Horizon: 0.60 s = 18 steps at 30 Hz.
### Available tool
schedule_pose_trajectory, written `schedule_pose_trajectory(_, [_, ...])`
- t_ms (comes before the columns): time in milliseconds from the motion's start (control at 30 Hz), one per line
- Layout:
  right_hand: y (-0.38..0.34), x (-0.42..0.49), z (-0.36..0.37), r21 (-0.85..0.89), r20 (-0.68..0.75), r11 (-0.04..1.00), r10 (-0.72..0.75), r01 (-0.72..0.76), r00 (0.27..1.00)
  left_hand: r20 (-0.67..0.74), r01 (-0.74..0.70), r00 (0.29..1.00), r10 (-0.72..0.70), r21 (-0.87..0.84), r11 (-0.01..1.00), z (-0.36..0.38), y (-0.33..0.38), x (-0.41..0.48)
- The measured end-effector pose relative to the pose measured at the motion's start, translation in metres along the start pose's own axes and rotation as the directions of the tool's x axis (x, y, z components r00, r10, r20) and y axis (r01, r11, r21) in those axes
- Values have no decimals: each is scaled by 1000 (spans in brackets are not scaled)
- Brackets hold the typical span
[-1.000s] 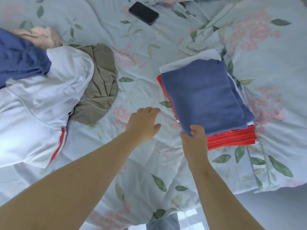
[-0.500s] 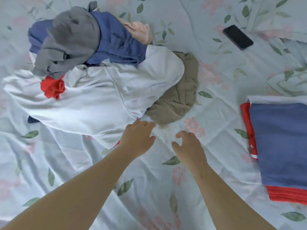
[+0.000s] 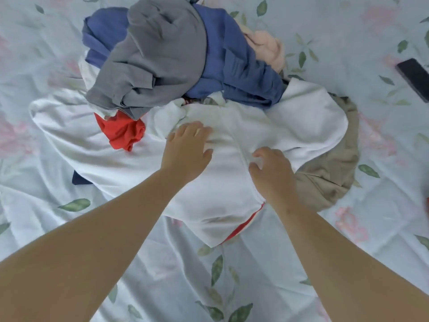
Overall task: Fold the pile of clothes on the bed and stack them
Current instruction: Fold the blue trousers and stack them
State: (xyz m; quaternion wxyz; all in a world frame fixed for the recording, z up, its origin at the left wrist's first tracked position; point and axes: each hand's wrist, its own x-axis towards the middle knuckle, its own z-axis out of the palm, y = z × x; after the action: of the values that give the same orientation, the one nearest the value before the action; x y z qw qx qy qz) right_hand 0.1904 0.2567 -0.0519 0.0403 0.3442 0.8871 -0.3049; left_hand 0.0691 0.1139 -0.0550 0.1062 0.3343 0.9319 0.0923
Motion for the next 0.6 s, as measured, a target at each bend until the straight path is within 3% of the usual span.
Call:
schedule_pose_trajectory(167, [-16, 62, 2, -86, -120, 994, -75, 65, 990, 143, -1, 990, -2, 27, 1000, 35, -25, 32])
schedule_pose_trajectory(300, [-19, 115, 5, -136, -210, 989, -88, 60, 974, 136, -8, 991, 1, 55, 998, 61, -31, 32])
schedule_pose_trajectory(400, [-16, 144, 9, 15, -142, 999, 47, -45, 989, 107, -9, 994, 1, 67, 998, 69, -31, 33])
schedule_pose_trajectory(467, [-13, 152, 15, 5, -64, 991, 135, -135, 989, 109, -2, 994, -5, 64, 998, 69, -32, 32])
schedule_pose_trajectory(600, [-10, 142, 18, -55, -114, 998, 23, -29, 993, 128, 21, 992, -23, 17, 1000, 61, -28, 26])
